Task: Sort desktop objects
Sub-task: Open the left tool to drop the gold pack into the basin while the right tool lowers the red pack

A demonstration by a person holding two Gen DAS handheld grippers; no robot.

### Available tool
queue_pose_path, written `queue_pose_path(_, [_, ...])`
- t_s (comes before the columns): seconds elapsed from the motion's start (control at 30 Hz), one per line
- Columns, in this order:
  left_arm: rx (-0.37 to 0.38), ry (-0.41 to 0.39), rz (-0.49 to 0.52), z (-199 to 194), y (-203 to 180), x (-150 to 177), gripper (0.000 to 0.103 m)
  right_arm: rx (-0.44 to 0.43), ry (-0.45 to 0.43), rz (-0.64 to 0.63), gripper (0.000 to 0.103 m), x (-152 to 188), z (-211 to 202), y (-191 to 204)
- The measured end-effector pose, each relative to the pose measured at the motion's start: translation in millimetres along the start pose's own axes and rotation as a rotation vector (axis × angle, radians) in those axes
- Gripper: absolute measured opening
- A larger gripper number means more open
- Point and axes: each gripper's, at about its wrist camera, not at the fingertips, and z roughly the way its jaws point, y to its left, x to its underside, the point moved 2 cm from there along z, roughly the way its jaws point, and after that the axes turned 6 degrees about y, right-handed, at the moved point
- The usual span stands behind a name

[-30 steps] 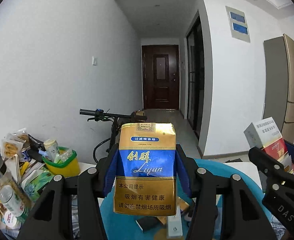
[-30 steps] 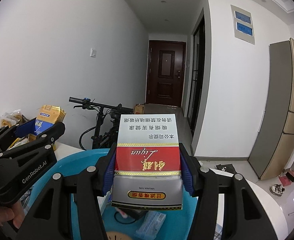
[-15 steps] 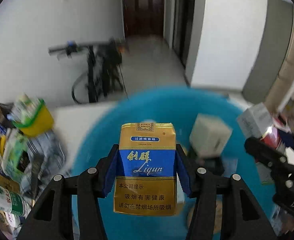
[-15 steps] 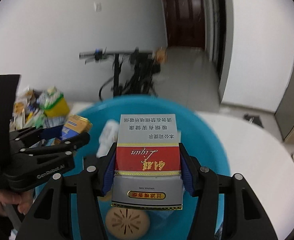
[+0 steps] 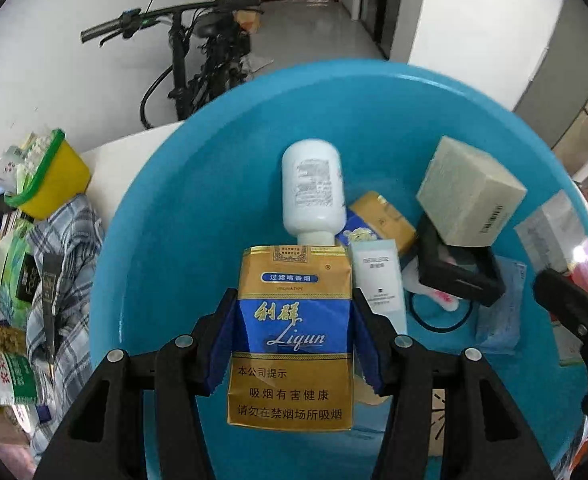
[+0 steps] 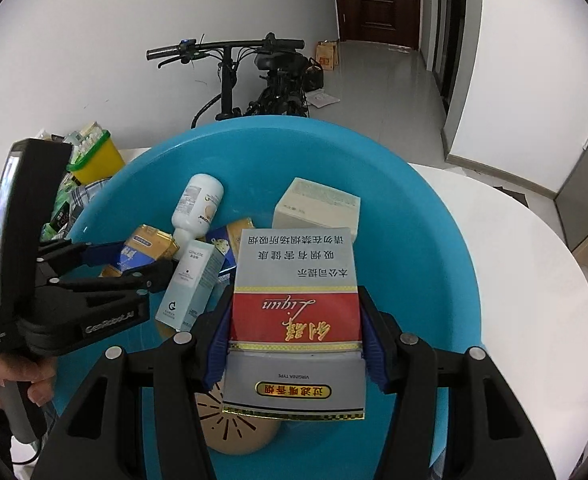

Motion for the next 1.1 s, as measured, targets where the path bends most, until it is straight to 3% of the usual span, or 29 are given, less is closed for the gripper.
queue_pose_path(0.23, [0.026,0.038,-0.032,7.4,-1.1,-6.0,0.056,-0.011,0.014,0.015,0.054,-0.1,1.9,-4.4])
queue_pose_path(0.37, [0.058,0.08,0.001,15.2,-21.4,-5.8,0.055,-0.007,0.004,0.015,0.054,-0.8,-1.4,-5.8])
queue_pose_path(0.5, [0.047,0.065,0.047,15.1,-44.5,-3.9,0.055,0.004,0.005,0.016,0.054,0.0,-4.4,-9.4])
queue_pose_path(0.6, [0.089,0.072,0.058,14.7,-54.0,-3.6,0.056,0.02,0.01,0.017,0.054,-0.6,-5.0,-13.6])
queue_pose_path(0.73, [0.084,0.089,0.055,18.4,-56.6,-3.1,0.056,0.029,0.018,0.019,0.054,-1.6,-2.5,-16.9])
queue_pose_path(0.83, [0.093,0.101,0.021,20.9,-48.5,-5.0,0.061,0.025,0.023,0.021,0.054,-3.8,1.6,-16.0])
queue_pose_path(0.93, [0.091,0.108,0.004,22.1,-42.9,-6.3,0.076,0.02,0.031,0.019,0.054,-2.4,4.4,-16.5])
queue_pose_path(1.1, [0.066,0.071,0.013,10.5,-41.2,-5.3,0.079,0.018,0.042,0.013,0.054,-0.4,7.4,-15.0])
